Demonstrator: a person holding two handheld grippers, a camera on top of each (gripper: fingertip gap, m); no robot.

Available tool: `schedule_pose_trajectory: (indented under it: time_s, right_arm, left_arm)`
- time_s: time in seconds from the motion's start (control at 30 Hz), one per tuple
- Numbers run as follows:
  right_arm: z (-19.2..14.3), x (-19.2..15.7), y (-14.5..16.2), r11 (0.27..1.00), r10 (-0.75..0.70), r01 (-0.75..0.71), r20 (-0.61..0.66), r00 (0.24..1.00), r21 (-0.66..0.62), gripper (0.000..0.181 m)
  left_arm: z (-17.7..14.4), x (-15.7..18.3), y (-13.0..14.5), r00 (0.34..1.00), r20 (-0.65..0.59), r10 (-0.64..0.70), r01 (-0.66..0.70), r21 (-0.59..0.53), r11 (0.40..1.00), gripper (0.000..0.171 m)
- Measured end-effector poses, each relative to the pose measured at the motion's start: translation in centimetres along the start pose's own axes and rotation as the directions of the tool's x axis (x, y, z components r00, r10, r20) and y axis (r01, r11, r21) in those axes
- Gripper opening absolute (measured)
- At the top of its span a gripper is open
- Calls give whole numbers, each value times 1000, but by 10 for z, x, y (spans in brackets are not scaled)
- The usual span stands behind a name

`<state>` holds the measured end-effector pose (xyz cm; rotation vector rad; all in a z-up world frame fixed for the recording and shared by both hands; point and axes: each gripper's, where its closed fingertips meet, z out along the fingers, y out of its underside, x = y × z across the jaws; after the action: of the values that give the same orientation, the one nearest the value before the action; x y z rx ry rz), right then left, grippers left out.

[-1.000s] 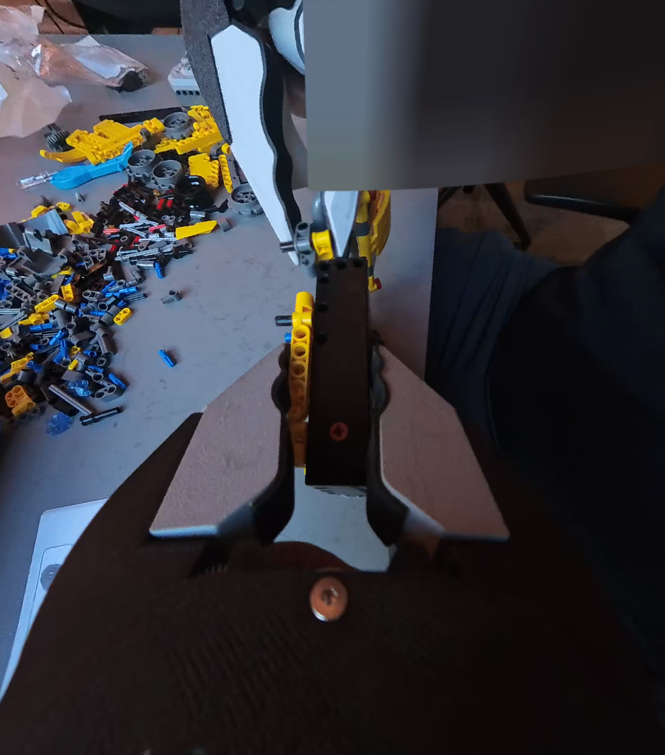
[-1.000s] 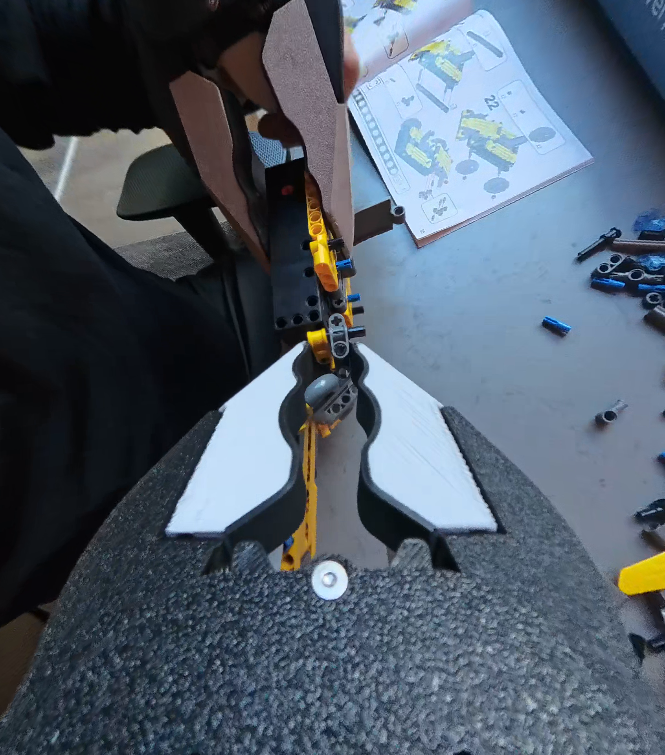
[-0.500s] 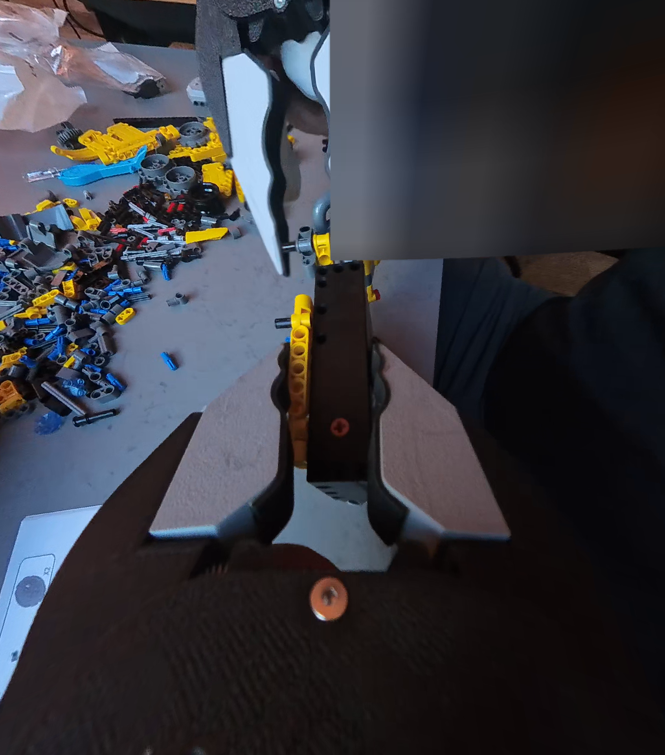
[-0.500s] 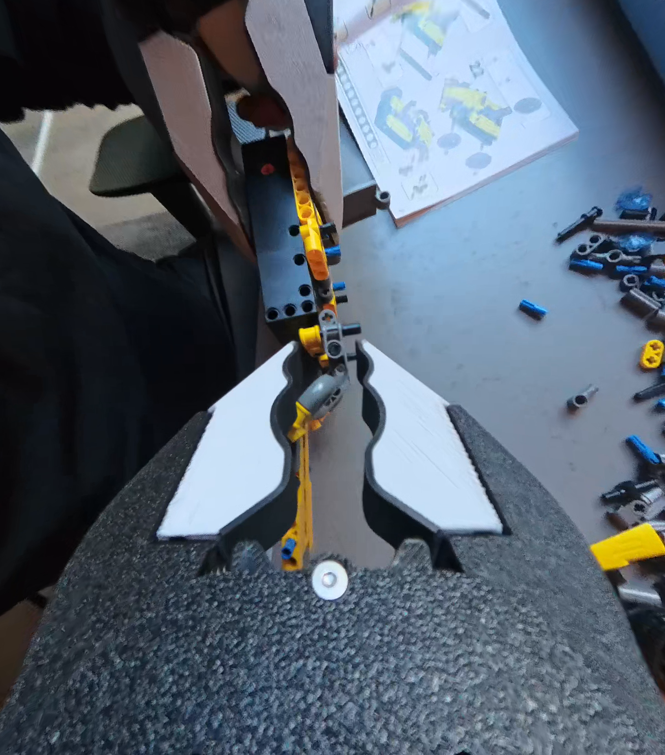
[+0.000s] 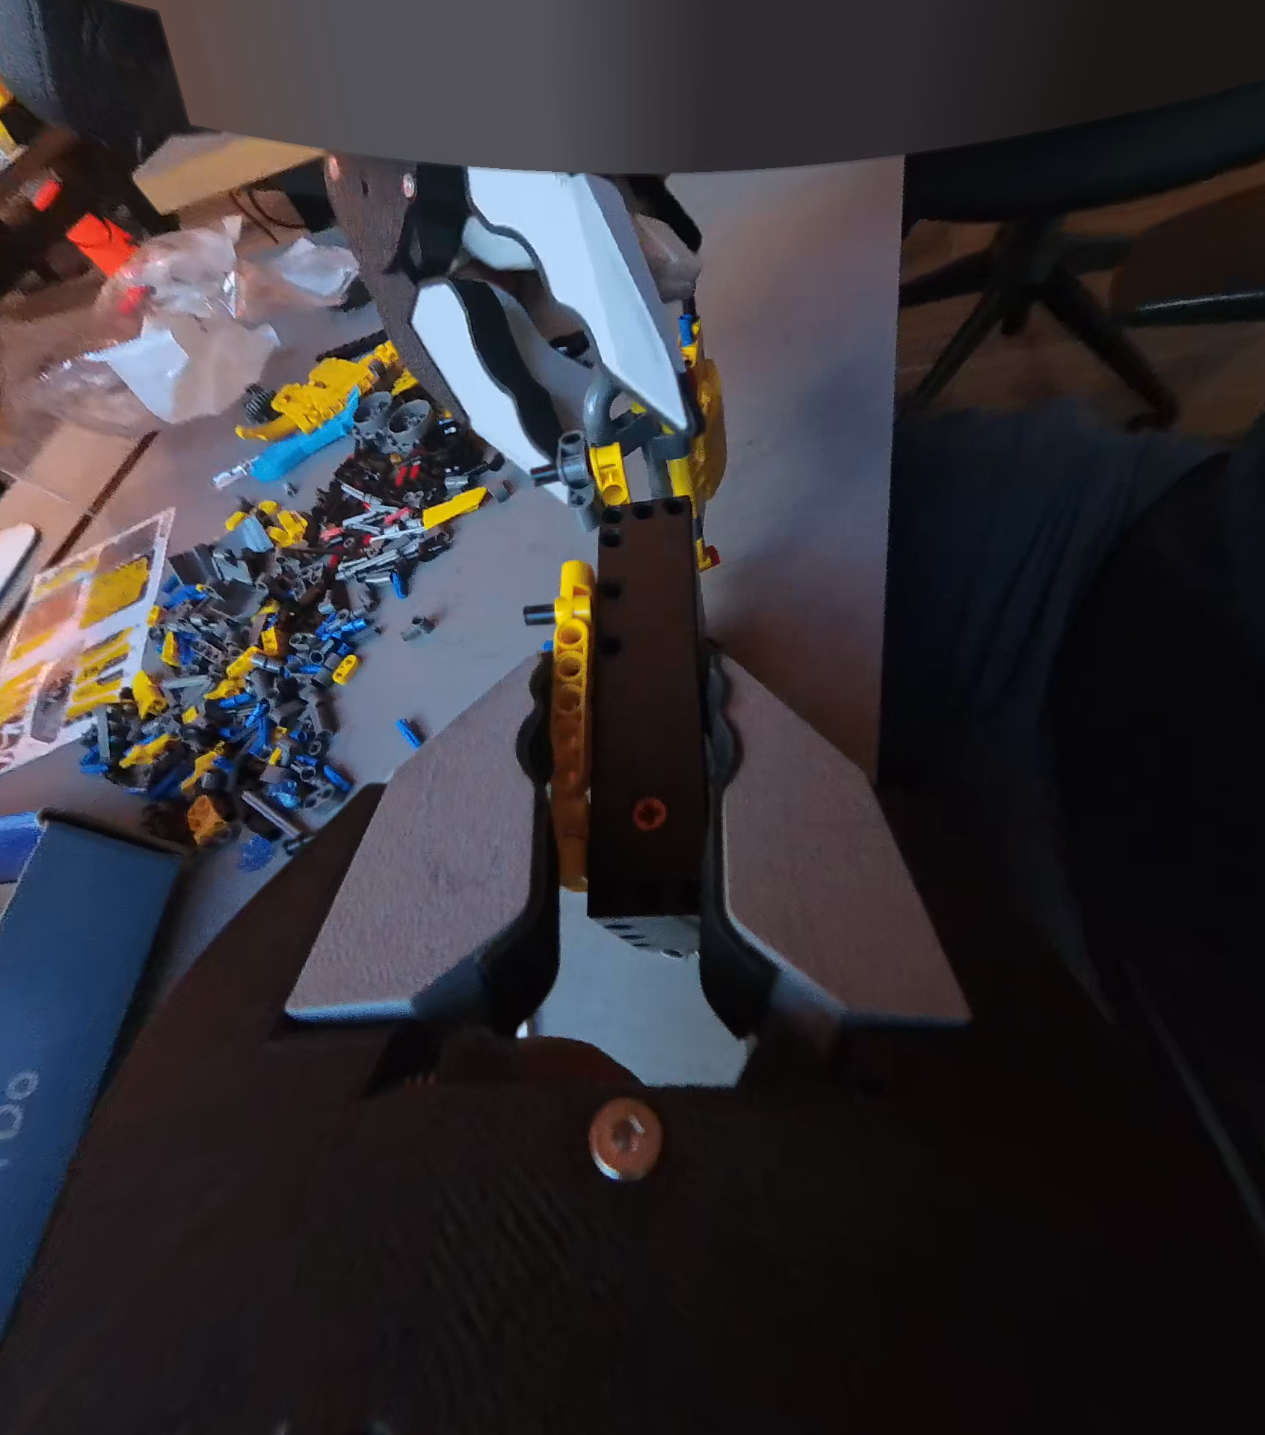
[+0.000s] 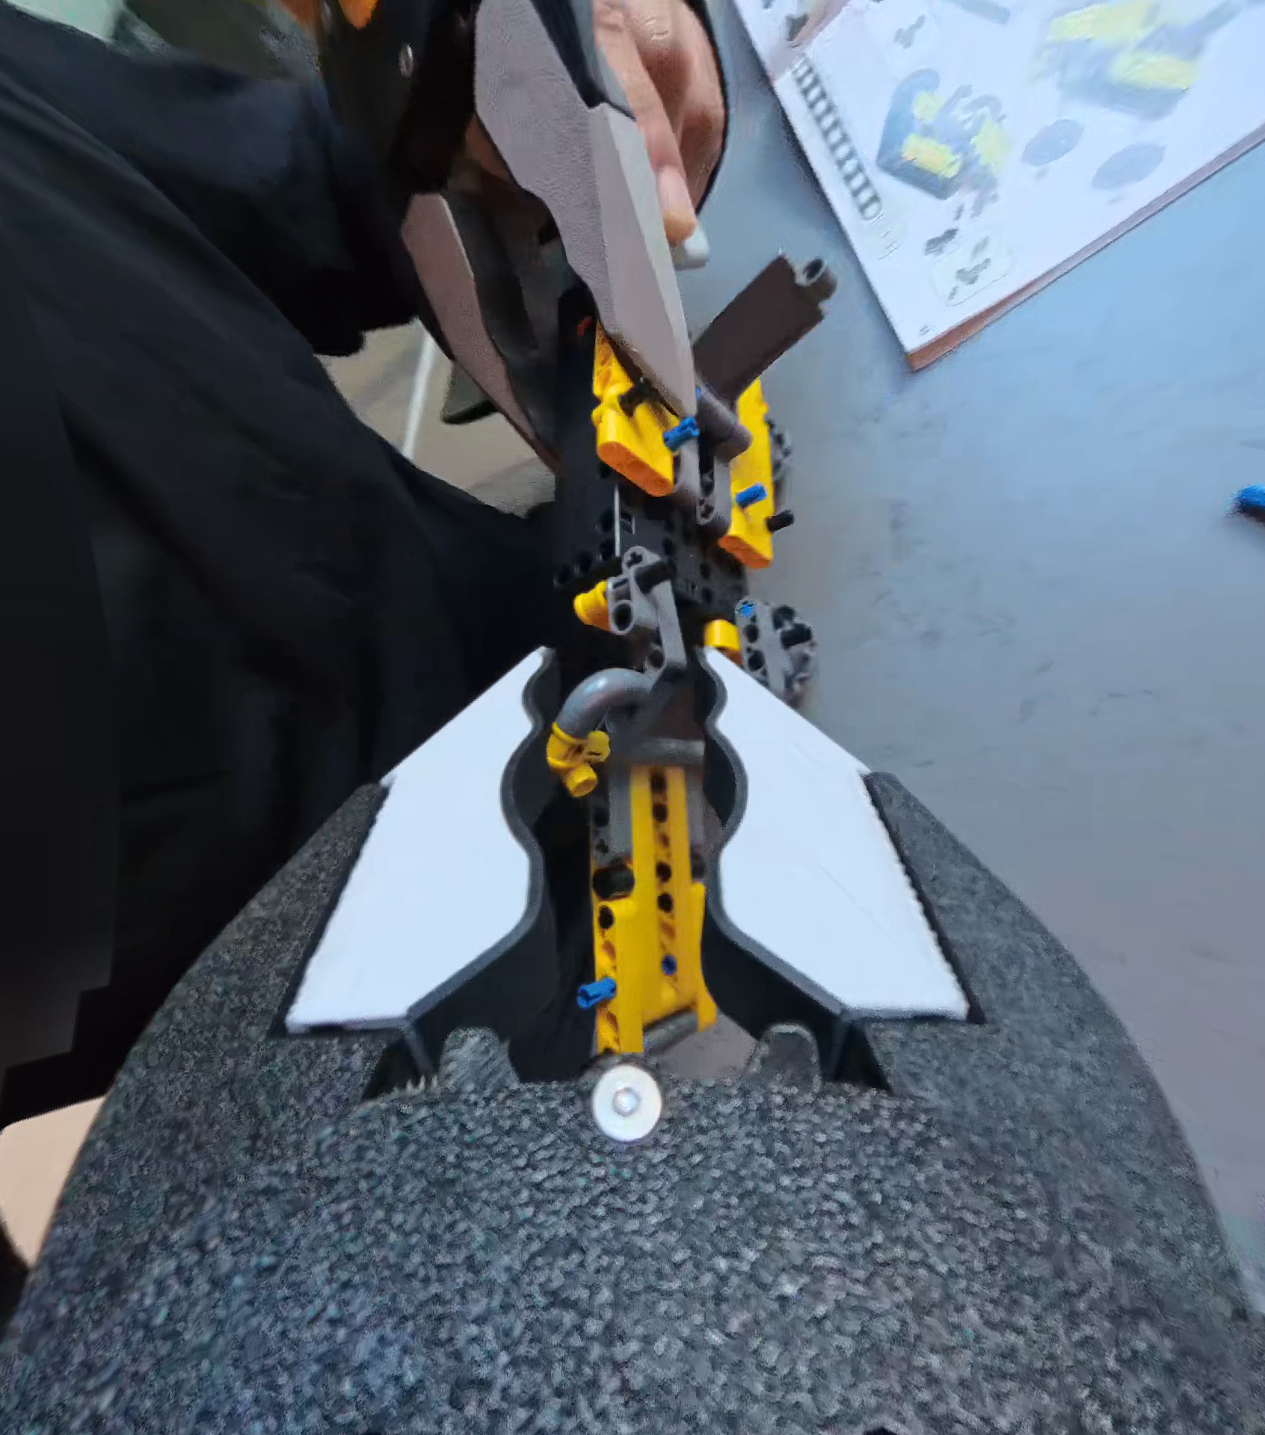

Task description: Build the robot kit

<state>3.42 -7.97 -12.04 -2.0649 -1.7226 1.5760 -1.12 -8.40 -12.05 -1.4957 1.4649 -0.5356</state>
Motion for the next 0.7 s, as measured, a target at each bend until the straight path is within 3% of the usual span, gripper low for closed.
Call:
schedule_pose_trajectory:
  time_s: [0.2, 0.37, 0.5, 0.6, 0.7]
  right_arm:
    - [-9, -13, -10, 995, 3, -18, 153, 988, 100, 35]
    - [-1, -13, -3, 997, 22, -27, 73, 997, 69, 28]
    - [14, -23, 0, 998, 8, -13, 78, 997, 67, 19]
    - [20, -22, 4, 996, -26, 28, -17, 1000, 82, 19]
    - [32, -18, 16, 982, -173, 185, -222, 959, 34, 19]
  left_arm:
    - [-3, 7, -2, 996, 20, 88, -89, 34, 995, 35]
    - [-6, 15, -3, 971, 84, 223, -226, 34, 973, 35]
    - [-7, 22, 0, 895, 203, 397, -408, 13, 913, 34]
    - [-4, 30, 8, 807, 297, 511, -519, -55, 853, 34]
    - [3, 34, 24, 801, 285, 526, -511, -129, 850, 32]
